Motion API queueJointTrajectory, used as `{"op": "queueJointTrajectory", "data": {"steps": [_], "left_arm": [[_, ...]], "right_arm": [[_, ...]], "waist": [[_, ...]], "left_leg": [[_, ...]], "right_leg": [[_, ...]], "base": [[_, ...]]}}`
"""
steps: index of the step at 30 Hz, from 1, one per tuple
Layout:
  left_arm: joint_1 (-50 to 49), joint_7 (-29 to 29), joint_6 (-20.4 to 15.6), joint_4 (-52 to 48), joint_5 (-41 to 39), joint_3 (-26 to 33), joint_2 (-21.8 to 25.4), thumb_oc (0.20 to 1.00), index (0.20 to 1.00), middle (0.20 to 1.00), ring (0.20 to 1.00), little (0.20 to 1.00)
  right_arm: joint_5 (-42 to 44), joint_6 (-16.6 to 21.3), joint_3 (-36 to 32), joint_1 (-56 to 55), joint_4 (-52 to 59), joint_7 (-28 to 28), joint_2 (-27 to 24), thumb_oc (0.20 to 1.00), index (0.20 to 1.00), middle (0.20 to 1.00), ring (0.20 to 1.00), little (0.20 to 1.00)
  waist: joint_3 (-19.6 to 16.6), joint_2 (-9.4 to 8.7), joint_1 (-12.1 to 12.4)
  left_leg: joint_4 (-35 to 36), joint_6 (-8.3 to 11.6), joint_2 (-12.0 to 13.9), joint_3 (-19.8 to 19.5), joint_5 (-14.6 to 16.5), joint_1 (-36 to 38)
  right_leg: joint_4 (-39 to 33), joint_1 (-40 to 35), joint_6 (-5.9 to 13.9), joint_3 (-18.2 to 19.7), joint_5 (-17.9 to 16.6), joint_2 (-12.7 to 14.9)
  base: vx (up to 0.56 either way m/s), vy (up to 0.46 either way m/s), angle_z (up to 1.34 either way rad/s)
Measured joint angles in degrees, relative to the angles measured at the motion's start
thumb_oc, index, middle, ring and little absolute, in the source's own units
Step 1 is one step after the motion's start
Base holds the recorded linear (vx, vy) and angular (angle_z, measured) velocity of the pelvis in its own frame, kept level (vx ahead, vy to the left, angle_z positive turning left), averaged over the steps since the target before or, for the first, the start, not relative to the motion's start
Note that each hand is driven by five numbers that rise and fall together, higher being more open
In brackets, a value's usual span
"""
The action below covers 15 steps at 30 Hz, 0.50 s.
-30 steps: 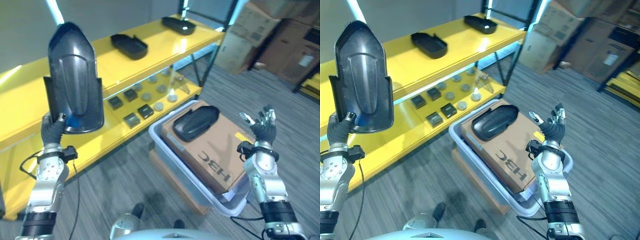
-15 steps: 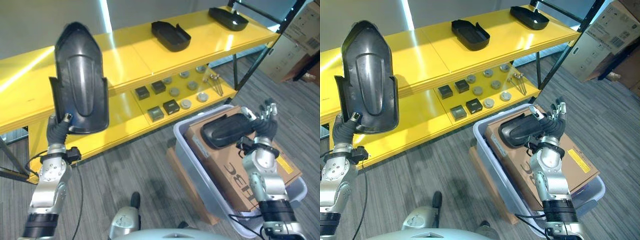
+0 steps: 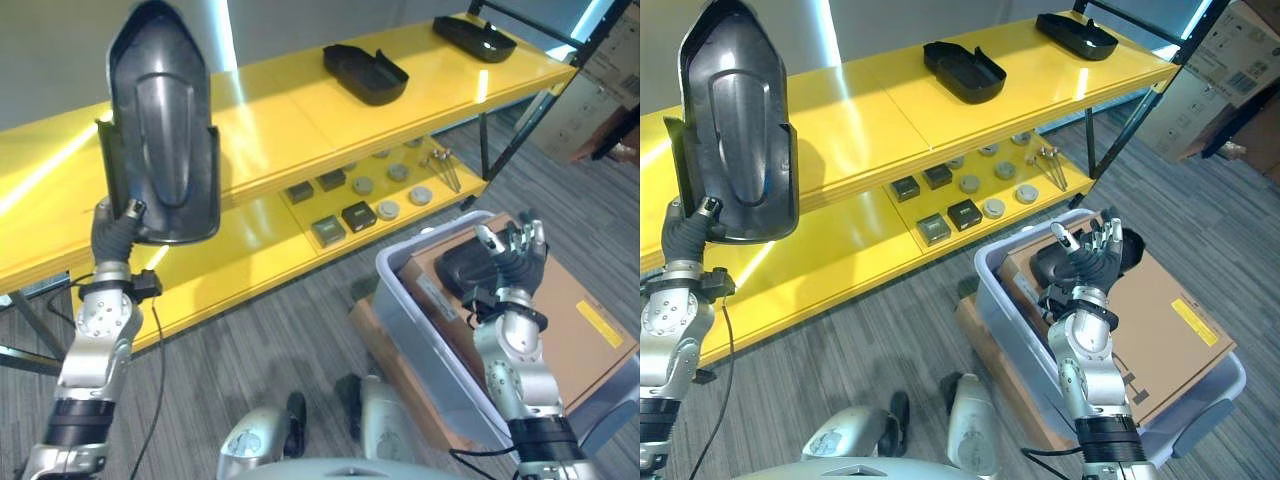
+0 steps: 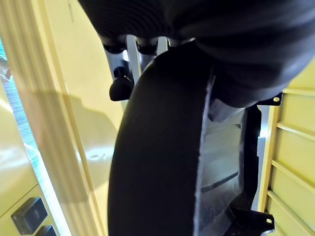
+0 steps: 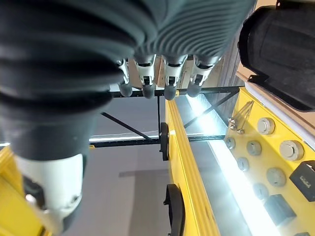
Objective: Move parts from the plastic box to the shelf.
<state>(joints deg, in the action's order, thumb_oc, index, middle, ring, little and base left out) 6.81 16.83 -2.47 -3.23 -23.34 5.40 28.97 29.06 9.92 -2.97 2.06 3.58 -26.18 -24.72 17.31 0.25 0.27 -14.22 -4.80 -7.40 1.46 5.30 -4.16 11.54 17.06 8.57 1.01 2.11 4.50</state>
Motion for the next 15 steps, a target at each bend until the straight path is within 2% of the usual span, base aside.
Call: {"op": "queueJointTrajectory", "data": {"steps": [1, 2, 3, 4, 6, 7, 8, 10, 12, 13, 15], "left_arm": [[0.3, 0.1, 0.0, 0.8, 0.0, -0.1, -1.2, 0.200, 0.200, 0.200, 0.200, 0.200], [-0.9, 0.0, 0.0, 1.5, 0.1, -0.7, -2.3, 0.200, 0.200, 0.200, 0.200, 0.200], [-2.5, 0.0, 0.0, 1.4, 1.0, -0.7, -3.8, 0.200, 0.200, 0.200, 0.200, 0.200], [-5.8, 0.3, 0.0, -0.5, 1.1, -1.3, -5.3, 0.200, 0.200, 0.200, 0.200, 0.200], [-5.9, 0.5, 0.4, -0.9, 1.1, -1.8, -4.8, 0.200, 0.200, 0.200, 0.200, 0.200], [-5.8, 0.6, 0.6, -0.9, 1.1, -1.9, -4.5, 0.200, 0.200, 0.200, 0.200, 0.200], [-5.8, 0.8, 0.7, -0.8, 1.1, -1.8, -4.4, 0.200, 0.200, 0.200, 0.200, 0.200], [-5.7, 1.2, 1.6, -0.8, 1.1, -2.3, -4.2, 0.200, 0.200, 0.200, 0.200, 0.200], [-5.8, 1.3, 1.7, -1.6, 1.1, -2.9, -4.0, 0.200, 0.200, 0.200, 0.200, 0.200], [-6.2, 1.4, 1.7, -2.2, 1.0, -2.5, -4.1, 0.200, 0.200, 0.200, 0.200, 0.200], [-6.5, 1.4, 1.9, -2.9, 0.9, -1.5, -4.2, 0.200, 0.200, 0.200, 0.200, 0.200]], "right_arm": [[0.4, -0.1, -1.1, -0.5, 0.0, 0.3, 0.0, 1.000, 1.000, 1.000, 1.000, 1.000], [0.5, -0.2, -3.7, -1.9, 0.2, 1.6, 1.2, 1.000, 1.000, 1.000, 1.000, 1.000], [0.7, -0.7, -4.7, -3.3, 0.3, 2.0, 1.2, 1.000, 1.000, 1.000, 1.000, 1.000], [0.9, -1.2, -6.2, -4.4, 0.5, 2.0, 1.1, 1.000, 1.000, 1.000, 1.000, 1.000], [1.0, -1.8, -6.2, -2.7, 0.5, 2.0, 0.4, 1.000, 1.000, 1.000, 1.000, 1.000], [1.0, -1.9, -6.2, -1.5, 0.5, 2.0, 0.3, 1.000, 1.000, 1.000, 1.000, 1.000], [1.0, -2.4, -5.7, 0.3, 0.3, 2.1, -0.1, 1.000, 1.000, 1.000, 1.000, 1.000], [1.0, -2.9, -4.0, 2.8, 0.2, 2.3, -1.2, 1.000, 1.000, 1.000, 1.000, 1.000], [2.3, -3.0, -4.1, 2.8, 0.1, 2.4, -2.3, 1.000, 1.000, 1.000, 1.000, 1.000], [2.8, -3.8, -4.0, 2.7, -0.2, 2.7, -2.2, 1.000, 1.000, 1.000, 1.000, 1.000], [3.1, -4.2, -4.0, 2.1, -0.1, 3.4, -1.7, 1.000, 1.000, 1.000, 1.000, 1.000]], "waist": [[0.1, -0.92, -1.5], [0.1, -1.14, -2.6], [-0.3, -1.70, -2.5], [-2.6, -2.81, -2.3], [-3.4, -4.18, -1.4], [-3.6, -4.49, -1.1], [-3.6, -4.44, -0.6], [-3.6, -4.39, -0.8], [-3.9, -4.86, -0.3], [-4.2, -5.39, 0.2], [-4.3, -6.13, 0.4]], "left_leg": [[0.4, -0.07, -1.3, -1.5, 0.0, 0.4], [-0.5, -0.49, -1.4, -3.4, 0.4, 1.7], [1.0, -1.01, -1.7, -4.6, 0.8, 3.8], [3.8, -0.80, -1.4, -5.0, 0.5, 6.1], [5.9, -0.95, -1.3, -6.8, -1.0, 7.5], [6.6, -0.72, -1.0, -7.4, -1.1, 8.0], [7.2, -0.25, -0.5, -7.4, -1.4, 8.6], [7.3, 2.63, 0.6, -7.4, -3.1, 9.3], [4.2, 4.37, 1.7, -4.9, -2.1, 9.1], [0.2, 6.53, 2.9, -3.3, -0.5, 8.2], [-11.3, 6.73, 4.1, -0.1, -0.3, 2.4]], "right_leg": [[-13.0, -1.8, 0.22, 3.3, -2.7, -0.4], [-15.7, -4.0, -0.81, 3.5, -5.7, -0.8], [-10.4, -4.6, -1.18, 2.7, -5.9, -0.8], [-5.7, -6.1, -1.87, 2.5, -6.9, -0.7], [-5.1, -10.3, -3.21, 1.2, -8.1, -1.2], [-6.4, -12.5, -4.95, 0.8, -8.1, -1.5], [-7.4, -13.4, -5.57, -0.1, -8.1, -1.7], [-6.6, -14.4, -6.36, -0.6, -7.8, -2.3], [-7.2, -16.5, -7.33, -1.2, -5.4, -3.0], [-7.3, -17.8, -8.46, -1.6, -3.2, -4.1], [-7.3, -17.9, -9.98, -1.8, -2.5, -4.8]], "base": [[0.38, -0.292, 0.91], [0.38, -0.319, 1.07], [0.51, -0.495, 1.04], [0.35, -0.352, 0.65], [0.31, -0.317, 0.55], [0.25, -0.306, 0.34], [0.16, -0.208, 0.24], [0.19, -0.268, 0.37], [0.23, -0.391, 0.36], [0.18, -0.334, 0.17], [0.12, -0.219, 0.03]]}}
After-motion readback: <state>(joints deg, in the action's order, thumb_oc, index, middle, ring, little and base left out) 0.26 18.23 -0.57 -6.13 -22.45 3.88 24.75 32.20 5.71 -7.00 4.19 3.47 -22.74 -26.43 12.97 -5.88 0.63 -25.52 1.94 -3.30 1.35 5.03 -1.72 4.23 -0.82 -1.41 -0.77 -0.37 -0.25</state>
